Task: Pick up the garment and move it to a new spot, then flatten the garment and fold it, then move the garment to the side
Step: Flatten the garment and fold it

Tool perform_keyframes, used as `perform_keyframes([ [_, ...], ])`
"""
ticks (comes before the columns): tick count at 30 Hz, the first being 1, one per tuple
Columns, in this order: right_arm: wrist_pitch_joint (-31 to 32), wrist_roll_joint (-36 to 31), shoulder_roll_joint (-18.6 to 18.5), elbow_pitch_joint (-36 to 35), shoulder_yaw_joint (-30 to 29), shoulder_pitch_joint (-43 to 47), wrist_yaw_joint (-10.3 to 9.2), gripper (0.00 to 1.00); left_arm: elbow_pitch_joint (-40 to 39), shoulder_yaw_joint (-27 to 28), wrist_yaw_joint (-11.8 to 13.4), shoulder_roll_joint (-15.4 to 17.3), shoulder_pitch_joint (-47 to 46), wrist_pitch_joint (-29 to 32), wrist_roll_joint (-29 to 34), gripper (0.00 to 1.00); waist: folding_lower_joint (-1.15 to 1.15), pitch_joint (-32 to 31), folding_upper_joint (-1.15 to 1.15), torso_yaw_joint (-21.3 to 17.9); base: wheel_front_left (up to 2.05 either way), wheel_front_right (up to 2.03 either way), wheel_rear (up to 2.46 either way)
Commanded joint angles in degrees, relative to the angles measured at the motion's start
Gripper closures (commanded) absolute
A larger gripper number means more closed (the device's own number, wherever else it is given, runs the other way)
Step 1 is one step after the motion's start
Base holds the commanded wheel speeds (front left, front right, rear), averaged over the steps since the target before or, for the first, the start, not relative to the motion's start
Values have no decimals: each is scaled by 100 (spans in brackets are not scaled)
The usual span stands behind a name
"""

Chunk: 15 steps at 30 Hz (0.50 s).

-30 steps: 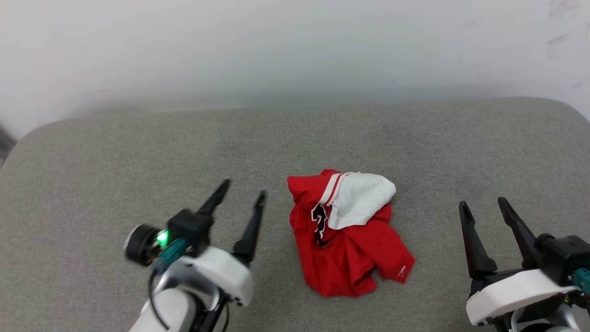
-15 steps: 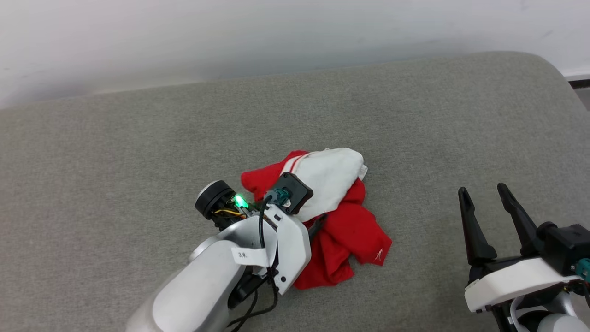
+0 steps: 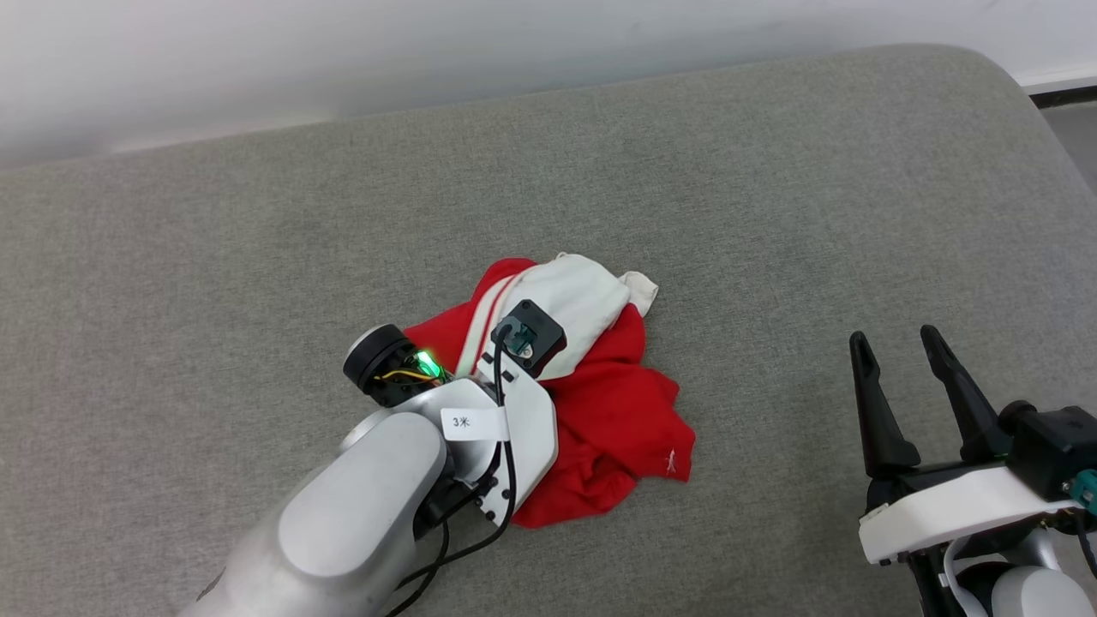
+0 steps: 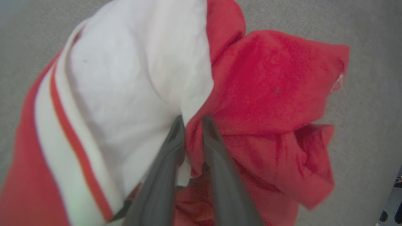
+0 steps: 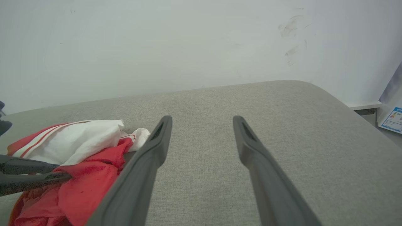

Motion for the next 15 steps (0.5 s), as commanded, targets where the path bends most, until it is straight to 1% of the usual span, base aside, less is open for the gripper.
perform_keyframes([
  [1, -40, 24, 13, 25, 4, -78, -2, 0, 26, -31, -6, 25, -92, -56, -1, 100, -1, 4, 0, 12, 0, 0, 0],
  [5, -72, 46, 12, 91, -8, -93, -2, 0, -45, 24, -2, -18, -140, -375, -37, 100, -1, -25, 0, 69, 0, 0, 0],
  [9, -62, 68, 12, 120, -51, -82, -2, 0, -349, 219, 181, -63, 39, -866, -98, 100, -1, -99, 0, 174, 0, 0, 0],
  [11, -57, 72, 13, 122, -78, -43, -2, 0, -591, 347, 336, -56, 209, -1108, -149, 100, -1, -158, 0, 250, 0, 0, 0],
  [15, -18, 76, 12, 115, -99, 48, -2, 0, -1140, 639, 761, 57, 733, -1472, -284, 100, -1, -293, 0, 410, 0, 0, 0],
])
